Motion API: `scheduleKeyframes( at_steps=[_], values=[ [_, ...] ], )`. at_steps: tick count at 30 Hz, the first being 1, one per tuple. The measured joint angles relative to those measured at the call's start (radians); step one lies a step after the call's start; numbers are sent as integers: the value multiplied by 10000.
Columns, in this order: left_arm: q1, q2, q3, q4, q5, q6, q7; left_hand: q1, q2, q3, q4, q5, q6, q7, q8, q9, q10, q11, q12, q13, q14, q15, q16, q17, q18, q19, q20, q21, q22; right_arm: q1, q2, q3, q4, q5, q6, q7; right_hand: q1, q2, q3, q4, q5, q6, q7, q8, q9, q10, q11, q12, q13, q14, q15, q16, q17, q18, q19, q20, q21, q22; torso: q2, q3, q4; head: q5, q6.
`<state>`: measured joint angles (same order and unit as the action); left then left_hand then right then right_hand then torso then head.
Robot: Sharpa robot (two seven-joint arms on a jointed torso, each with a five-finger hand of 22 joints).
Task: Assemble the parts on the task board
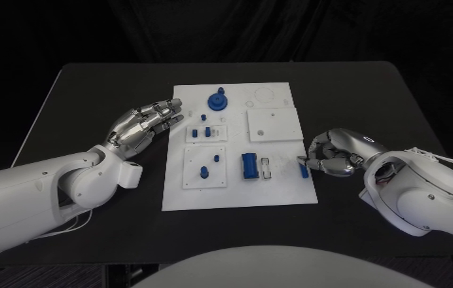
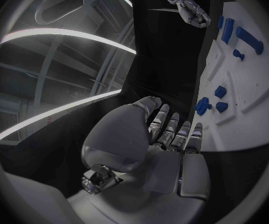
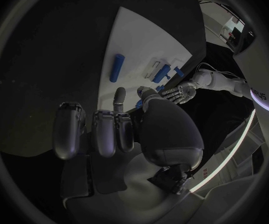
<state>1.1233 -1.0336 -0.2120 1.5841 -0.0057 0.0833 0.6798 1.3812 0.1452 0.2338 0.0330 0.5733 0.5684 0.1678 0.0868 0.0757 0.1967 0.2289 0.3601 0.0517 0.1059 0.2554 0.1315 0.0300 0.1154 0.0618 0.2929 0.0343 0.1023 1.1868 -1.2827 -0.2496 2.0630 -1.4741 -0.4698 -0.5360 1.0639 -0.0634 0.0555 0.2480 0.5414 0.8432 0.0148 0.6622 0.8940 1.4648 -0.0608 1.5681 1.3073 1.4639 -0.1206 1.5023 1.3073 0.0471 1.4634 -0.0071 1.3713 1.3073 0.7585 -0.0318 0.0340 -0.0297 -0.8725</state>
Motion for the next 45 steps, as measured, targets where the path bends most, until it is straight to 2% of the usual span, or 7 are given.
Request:
scheduleKeyframes(
  at_steps=[10, 13, 21, 39, 41, 43, 45],
  values=[
    [0, 73, 0, -63, 0, -3, 0, 0, 0, 0, 0, 0, 0, 0, 0, -1, 40, 40, 68, 10, -1, 0, 0, -1, 0, 0, 0, 0, -1, 1, 104, -3, -197, -779, 359, -594, 75, 4, 0, 1, 0, 0, 0, -42, -32, 0, 0, 0, 0, 0, 0, 0, 0, 0, 0, 0, 24, 0, 1, 6, -5, -96, 0],
    [0, 82, 0, -87, 0, -2, 0, 0, 0, -1, 0, 0, -1, 0, 0, -1, 40, 40, 68, 9, -1, 0, 0, -1, 0, 0, 0, 0, -2, 1, 251, -3, -327, -891, 472, -693, 170, 41, 0, 7, 0, 1, 0, -207, -129, 23, 23, 0, 8, 30, 30, 0, 0, 1, 0, 0, 24, 0, -2, 10, -5, -94, 0],
    [0, 114, 0, -139, 0, 7, 0, 0, 0, -1, 1, 0, -1, 0, 0, -2, 40, 40, 68, 9, -1, 0, -1, -2, 0, -1, 0, 0, -2, -6, 623, -4, -553, -1060, 658, -820, 352, 18, -82, 306, -78, 72, 142, -948, -846, -19, 164, 0, 7, 9, 136, 0, 0, -1, 27, 101, 24, 0, -8, 12, -5, -81, 0],
    [-1, 167, 0, -204, -1, 45, 0, 0, 1, 28, -29, 0, -1, 0, -1, -3, 74, 73, 90, 9, -1, 1, -1, -3, 1, 6, 7, -1, 5, -36, 1013, -3, -773, -1053, 998, -872, 351, 18, -82, 306, -117, 72, 142, -1037, -963, 15, 198, 0, 5, 0, 145, 0, 0, -1, 35, 109, 24, 0, 7, 19, 7, -77, 0],
    [-1, 166, 0, -205, -1, 50, 0, 0, 1, 28, -29, 0, -1, 0, -1, -3, 74, 74, 145, 19, -1, 0, -1, -3, 1, 36, 37, -1, 5, -42, 1062, -3, -777, -1021, 1086, -880, 579, 57, -54, 278, -71, 18, 196, -1218, -1096, 15, 197, 0, 5, 1, 145, 0, 0, -1, 35, 108, 24, 0, 7, 19, 6, -64, 0],
    [-1, 162, 0, -205, -1, 55, 0, 0, 1, 28, -29, 0, -1, 0, -1, -3, 74, 73, 146, 19, -1, 1, -1, -3, 0, 36, 37, 0, 5, -44, 1076, -3, -785, -996, 1168, -895, 688, 53, -54, 278, -10, 103, 280, -1452, -1356, 16, 270, 0, 5, 29, 224, -38, 0, 0, 11, 133, 23, 0, 6, 19, 6, -62, 0],
    [-1, 160, 0, -205, -1, 58, 0, 1, 1, 28, -28, 0, -1, 0, -1, -4, 74, 74, 146, 18, -1, 1, -1, -3, 1, 36, 37, -1, 4, -48, 1090, -3, -800, -979, 1234, -911, 772, 74, -54, 278, 49, 154, 295, -1545, -1481, 16, 271, 0, 4, 19, 234, -38, 0, -1, 13, 158, 24, 0, 4, 19, 5, -61, 0]
  ],
)
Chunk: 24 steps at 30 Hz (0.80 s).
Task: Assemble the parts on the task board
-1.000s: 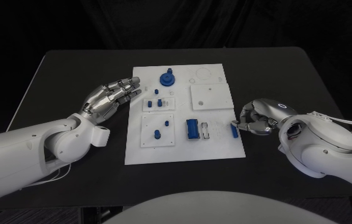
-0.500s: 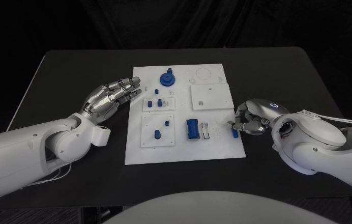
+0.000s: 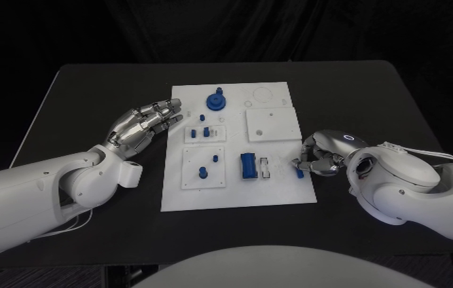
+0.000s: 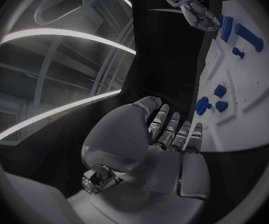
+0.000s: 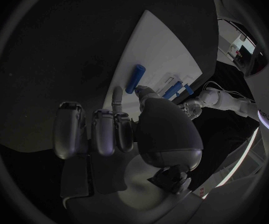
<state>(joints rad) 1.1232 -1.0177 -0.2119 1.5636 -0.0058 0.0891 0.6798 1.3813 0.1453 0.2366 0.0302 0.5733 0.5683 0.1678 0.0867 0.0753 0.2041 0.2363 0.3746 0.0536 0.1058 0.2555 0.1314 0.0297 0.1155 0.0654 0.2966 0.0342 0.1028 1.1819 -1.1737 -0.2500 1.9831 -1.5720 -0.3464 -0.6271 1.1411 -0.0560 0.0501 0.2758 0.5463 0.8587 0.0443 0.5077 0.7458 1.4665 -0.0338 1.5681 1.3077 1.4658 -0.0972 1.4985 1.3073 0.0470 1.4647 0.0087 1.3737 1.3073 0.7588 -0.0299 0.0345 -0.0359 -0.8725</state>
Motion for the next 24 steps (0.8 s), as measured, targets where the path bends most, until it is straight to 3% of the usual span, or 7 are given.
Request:
scheduleKeyframes(
  at_steps=[14, 16, 18, 20, 24],
  values=[
    [-1, 8, 0, -8, -1, 37, 0, 0, 0, 27, 28, 0, 0, 0, 0, 0, 35, 35, 0, -2, 0, 0, 0, -1, -1, 0, 0, 0, -1, -153, 173, 75, -16, 15, 204, -41, 496, -72, 133, -200, 293, 208, -7, -233, -148, 0, -1, 0, -2, 0, 0, 0, 0, 1, 22, 22, 0, 8, -9, -6, -11, 13, 0],
    [-1, 8, 0, -8, -1, 46, 0, 0, 0, 27, 28, 0, 0, 0, 0, -1, 35, 34, 0, -2, 0, 0, 0, -1, -1, 0, 0, 0, -1, -187, 212, 85, -24, 5, 204, -40, 592, -78, 149, -271, 293, 210, -6, -296, 321, 0, 0, 0, -2, 0, -1, 0, 0, 2, 22, 22, 0, 8, -10, -6, -11, 14, 0],
    [-1, 10, 0, -9, -1, 55, 0, 0, 0, 27, 28, 0, 0, 0, 0, 0, 35, 35, 0, -2, 0, 0, 0, -1, -1, -1, 0, 0, -2, -240, 270, 86, -37, -6, 206, -37, 743, -111, 168, -412, 292, 210, -6, -343, 1475, 0, -1, 0, -2, 0, 0, -37, 0, 1, 23, 22, -61, 8, -9, -6, -11, 14, 0],
    [-1, 19, 0, -10, -1, 64, 0, 0, 0, 27, 28, 0, 0, 0, 0, -1, 35, 34, 0, -2, -1, 0, 0, -1, 0, 0, 0, 0, -2, -292, 337, 90, -49, -31, 209, -30, 805, -117, 203, -454, 293, 225, 9, -345, 2271, 0, -1, 0, -2, 0, 0, -38, 0, 1, 22, 22, -67, 8, -9, -6, -10, 10, 0],
    [-2, 28, 0, -10, -1, 87, -2, 0, 0, 27, 28, 0, 0, 0, -1, -1, 35, 35, 0, -3, 0, 0, 0, -1, 0, -1, 0, 0, -2, -333, 423, 122, -58, -102, 203, 13, 1289, -86, 345, -823, 291, 362, -92, -373, 2320, 0, 0, 0, -2, -1, 0, -38, 0, 1, 22, 22, -67, 7, -10, -6, -8, 12, 0]
  ],
)
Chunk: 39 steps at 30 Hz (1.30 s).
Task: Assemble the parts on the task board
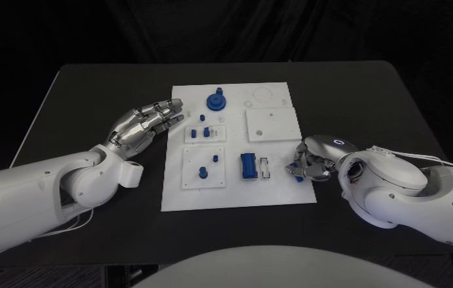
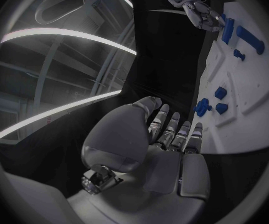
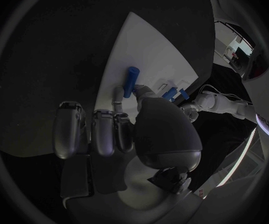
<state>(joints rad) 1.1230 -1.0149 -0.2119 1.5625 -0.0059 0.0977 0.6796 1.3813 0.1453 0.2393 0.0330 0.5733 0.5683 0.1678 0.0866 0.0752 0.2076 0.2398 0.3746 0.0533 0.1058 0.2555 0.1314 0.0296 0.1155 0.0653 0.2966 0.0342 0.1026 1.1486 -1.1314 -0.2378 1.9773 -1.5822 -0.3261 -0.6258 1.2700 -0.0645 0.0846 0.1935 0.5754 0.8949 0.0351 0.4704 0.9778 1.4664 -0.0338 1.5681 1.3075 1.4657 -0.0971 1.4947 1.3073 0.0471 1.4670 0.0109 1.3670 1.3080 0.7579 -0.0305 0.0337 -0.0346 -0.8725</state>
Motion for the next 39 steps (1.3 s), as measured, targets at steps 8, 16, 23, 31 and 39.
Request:
scheduleKeyframes(
  at_steps=[8, 16, 23, 31, 39],
  values=[
    [-3, 5, 0, -23, 0, 37, -14, 0, 0, 28, -28, 0, 0, 0, 0, 0, 0, -1, 0, -1, 0, 0, 0, 5, -1, 0, 0, 0, 23, -52, 43, -6, -8, -142, -247, 187, 894, -88, 491, 489, -792, 326, -4, -73, -620, 0, 1, 0, -1, -1, 4, 0, 0, 0, 0, 0, 0, -1, 1, 0, 4, 48, 0],
    [-17, 23, 0, -52, -1, 88, -26, -40, 40, 56, 0, 0, 0, 0, 0, 0, 0, -1, 0, -1, 0, 0, 0, 9, 0, 36, -37, 0, 37, -115, 4, -58, 33, 195, -887, 560, 546, -580, 1215, 504, -719, 447, -70, 96, -2675, -12, -12, 0, -1, -1, 4, 0, 0, -1, 0, 0, 67, -1, 4, 0, 5, 76, 0],
    [-21, 40, 0, -68, -1, 108, -38, -40, 41, 55, 1, 0, 0, 0, 0, -1, -1, -1, 0, -2, 0, 0, 0, 9, 0, 36, -37, 0, 36, -83, 75, -102, 87, 1848, -1600, 1349, 82, -590, 2279, -33, -1082, 456, -66, 156, -2890, 3, -76, 0, -1, 7, -67, 1, 0, -1, 0, 0, 67, -2, 4, 0, 6, 106, 0],
    [-24, 64, 0, -80, -1, 128, -59, -40, 40, 55, 1, 0, 0, 0, 0, -1, -1, -1, 0, -2, 0, 0, 0, 8, 0, 36, -36, 0, 36, 52, 359, -88, 40, 4301, -2346, 2463, -284, -539, 2517, -21, -602, 456, -66, 238, -2763, 2, -76, 0, -2, 1, -73, 1, 0, -1, -35, -35, 67, -3, 8, -2, 11, 107, 0],
    [-25, 75, 0, -93, -1, 142, -85, -40, 40, 55, 1, 0, 0, 0, 0, -1, -1, -1, 0, -3, 0, 0, 0, 7, 0, 36, -36, 0, 43, 73, 608, -90, -132, 5320, -2733, 2992, -389, -540, 2525, -30, -563, 457, -65, 239, -2750, 2, -75, 0, -2, 1, -72, 1, 0, -2, -35, -35, 67, -3, 7, -6, 11, 114, 0]
  ],
)
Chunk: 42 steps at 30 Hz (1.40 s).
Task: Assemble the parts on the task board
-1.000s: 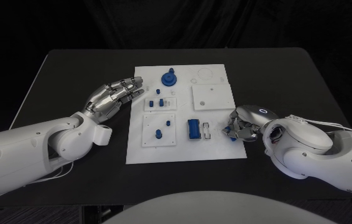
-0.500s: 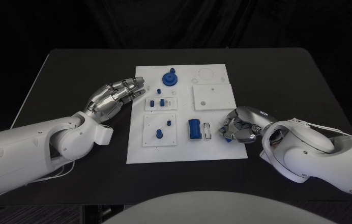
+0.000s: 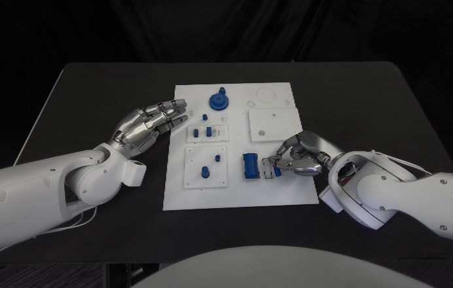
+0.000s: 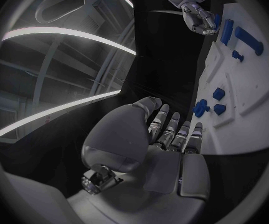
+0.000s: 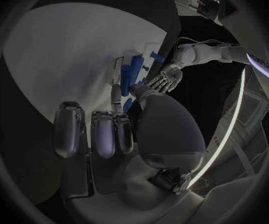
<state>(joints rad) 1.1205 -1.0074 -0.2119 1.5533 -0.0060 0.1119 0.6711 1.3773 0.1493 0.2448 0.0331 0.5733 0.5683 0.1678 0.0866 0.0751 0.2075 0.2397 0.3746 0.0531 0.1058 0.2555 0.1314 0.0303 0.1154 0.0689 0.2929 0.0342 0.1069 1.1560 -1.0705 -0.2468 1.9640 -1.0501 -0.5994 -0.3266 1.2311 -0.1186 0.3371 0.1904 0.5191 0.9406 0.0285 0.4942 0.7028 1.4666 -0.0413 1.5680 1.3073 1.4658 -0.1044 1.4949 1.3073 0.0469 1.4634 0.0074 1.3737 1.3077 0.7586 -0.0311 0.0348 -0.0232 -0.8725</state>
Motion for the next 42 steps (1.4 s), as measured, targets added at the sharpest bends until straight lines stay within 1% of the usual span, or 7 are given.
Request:
scheduleKeyframes(
  at_steps=[10, 13, 31, 35, 38, 39, 42],
  values=[
    [-1, 64, 0, -34, 0, 30, -44, 0, 0, 55, 1, 0, 0, 0, 0, 0, 34, 35, 0, 0, 0, 0, 0, -1, 0, 0, 0, 38, -1, 3, 305, -3, -320, 17, -99, 55, -173, 68, 97, -98, -14, -66, -10, -1, 3, 0, 0, 0, 0, 0, 0, 1, 0, -1, 0, 0, -40, -1, 0, 1, -3, 6, 0],
    [-1, 64, 0, -45, 0, 45, -58, 0, 0, 55, 1, 0, 0, 0, 0, 0, 35, 35, 0, -1, 0, 0, 0, -1, 0, -1, 0, 38, -1, 3, 348, -6, -373, -110, -69, -6, -373, 56, 412, -413, -282, -156, 6, -4, 2, -1, 1, 0, 0, 0, 0, 1, 0, 0, 0, 0, -105, -1, 0, 3, -6, 17, 0],
    [-6, 87, 0, -87, -1, 105, -119, 0, 0, 55, 1, 0, 0, 0, 0, 0, 35, 34, 0, -1, 0, 0, 0, -2, 0, -1, 0, 38, 7, -17, 553, -12, -509, -620, 262, -450, -594, 95, 412, -473, -294, -190, 41, -46, -17, -1, 1, 0, 6, 0, 1, -34, 0, 0, 0, 0, -106, -1, -3, 5, -8, 9, 0],
    [-7, 86, 0, -93, -1, 112, -128, 1, 0, 55, 1, 0, 0, 0, 0, 0, 34, 35, 0, -1, 0, 0, 0, -2, 0, 2, 3, 38, 6, -33, 583, -12, -531, -662, 346, -530, -779, 176, 208, -359, -674, -189, 41, -43, -12, -1, 2, 0, 6, 0, 0, -34, 0, 0, 0, 0, -148, -2, -3, 5, -9, 2, 0],
    [-8, 87, 0, -100, -2, 120, -135, 1, 0, 55, 1, 0, 0, 0, 0, -1, 34, 35, 0, -1, 0, 0, 0, -2, -1, 37, 38, 38, 6, -34, 602, -11, -556, -684, 406, -583, -1086, 241, -91, -139, -1320, -189, 7, -56, -30, -1, 1, 0, 6, -1, -1, -34, 0, 0, 0, 0, -149, -2, -3, 5, -9, 1, 0],
    [-9, 88, 0, -103, -2, 123, -137, 1, 0, 55, 1, 0, 0, 0, 0, -1, 35, 34, -1, -1, 0, 0, 0, -3, -1, 37, 38, 38, 6, -35, 605, -9, -560, -691, 421, -597, -1149, 178, -160, -70, -1453, -210, 27, -64, -28, -1, 1, 0, 6, -1, 0, -34, 0, 0, 0, 0, -149, -2, -3, 5, -9, 1, 0],
    [-10, 101, 0, -115, -2, 134, -145, 1, 0, 55, 1, 0, 0, 0, 0, 0, 34, 34, 0, -1, 0, 0, 0, -3, -1, 37, 38, 38, 6, -35, 615, -3, -574, -724, 464, -650, -1437, 200, -444, 76, -1687, -227, 44, -66, -34, -1, 1, 0, 6, -1, 0, -45, 0, 0, 0, 0, -196, -2, -4, 5, -9, -7, 0]
  ],
)
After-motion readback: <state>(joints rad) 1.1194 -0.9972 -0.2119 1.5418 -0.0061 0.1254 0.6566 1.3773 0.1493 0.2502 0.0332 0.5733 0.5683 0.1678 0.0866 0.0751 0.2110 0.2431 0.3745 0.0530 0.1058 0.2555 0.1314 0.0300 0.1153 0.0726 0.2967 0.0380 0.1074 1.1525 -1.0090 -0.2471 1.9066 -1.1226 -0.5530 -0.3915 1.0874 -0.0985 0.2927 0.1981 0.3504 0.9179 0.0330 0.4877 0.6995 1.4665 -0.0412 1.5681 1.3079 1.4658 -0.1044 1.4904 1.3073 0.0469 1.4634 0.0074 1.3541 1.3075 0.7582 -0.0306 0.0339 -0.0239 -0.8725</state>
